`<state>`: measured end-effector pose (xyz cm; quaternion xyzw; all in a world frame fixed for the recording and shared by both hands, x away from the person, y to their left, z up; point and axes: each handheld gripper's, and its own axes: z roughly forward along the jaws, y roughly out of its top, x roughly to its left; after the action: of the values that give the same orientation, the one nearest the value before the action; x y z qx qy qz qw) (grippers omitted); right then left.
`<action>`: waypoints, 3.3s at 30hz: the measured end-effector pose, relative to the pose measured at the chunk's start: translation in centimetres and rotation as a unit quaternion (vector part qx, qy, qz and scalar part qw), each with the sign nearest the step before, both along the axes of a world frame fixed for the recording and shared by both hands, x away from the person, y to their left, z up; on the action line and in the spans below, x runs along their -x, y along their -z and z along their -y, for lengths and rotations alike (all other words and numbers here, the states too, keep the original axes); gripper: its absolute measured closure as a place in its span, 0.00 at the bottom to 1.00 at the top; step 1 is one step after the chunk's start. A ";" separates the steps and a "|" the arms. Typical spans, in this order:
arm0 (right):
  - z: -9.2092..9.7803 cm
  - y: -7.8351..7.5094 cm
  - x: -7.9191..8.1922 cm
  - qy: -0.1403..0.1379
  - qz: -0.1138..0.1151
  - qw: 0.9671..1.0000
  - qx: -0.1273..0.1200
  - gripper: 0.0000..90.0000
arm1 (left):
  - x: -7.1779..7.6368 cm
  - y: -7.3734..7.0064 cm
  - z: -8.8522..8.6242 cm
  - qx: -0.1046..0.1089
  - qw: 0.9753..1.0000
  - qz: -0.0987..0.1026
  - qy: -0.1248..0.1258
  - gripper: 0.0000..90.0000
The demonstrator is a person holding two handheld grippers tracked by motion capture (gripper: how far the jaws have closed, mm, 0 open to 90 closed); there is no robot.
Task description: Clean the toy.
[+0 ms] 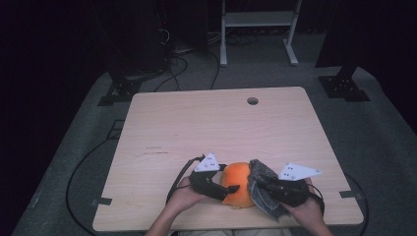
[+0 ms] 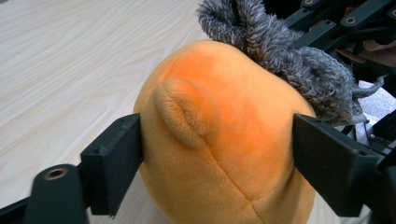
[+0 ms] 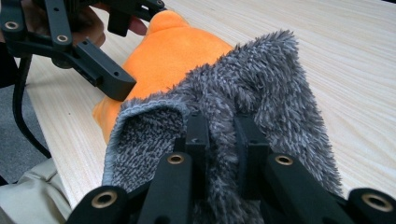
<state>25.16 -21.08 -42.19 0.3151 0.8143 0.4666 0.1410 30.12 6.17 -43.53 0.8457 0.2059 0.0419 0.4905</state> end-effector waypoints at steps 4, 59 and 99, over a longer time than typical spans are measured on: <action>-0.1 0.0 0.2 -0.004 0.000 1.000 0.000 0.86 | -0.4 0.5 0.7 -0.020 0.998 -0.057 -0.008 0.00; -0.1 -0.1 -4.0 0.032 -0.013 0.998 -0.058 0.87 | -1.2 -0.1 -2.0 -0.001 0.995 0.086 0.048 0.33; 1.1 0.5 -4.7 0.085 -0.028 0.995 -0.041 0.87 | -0.7 0.1 -1.7 -0.010 0.990 0.131 0.050 0.28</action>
<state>29.91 -22.21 -42.73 0.4017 0.7682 0.4773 0.1442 30.79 7.90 -43.61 0.8473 0.0968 0.1298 0.5059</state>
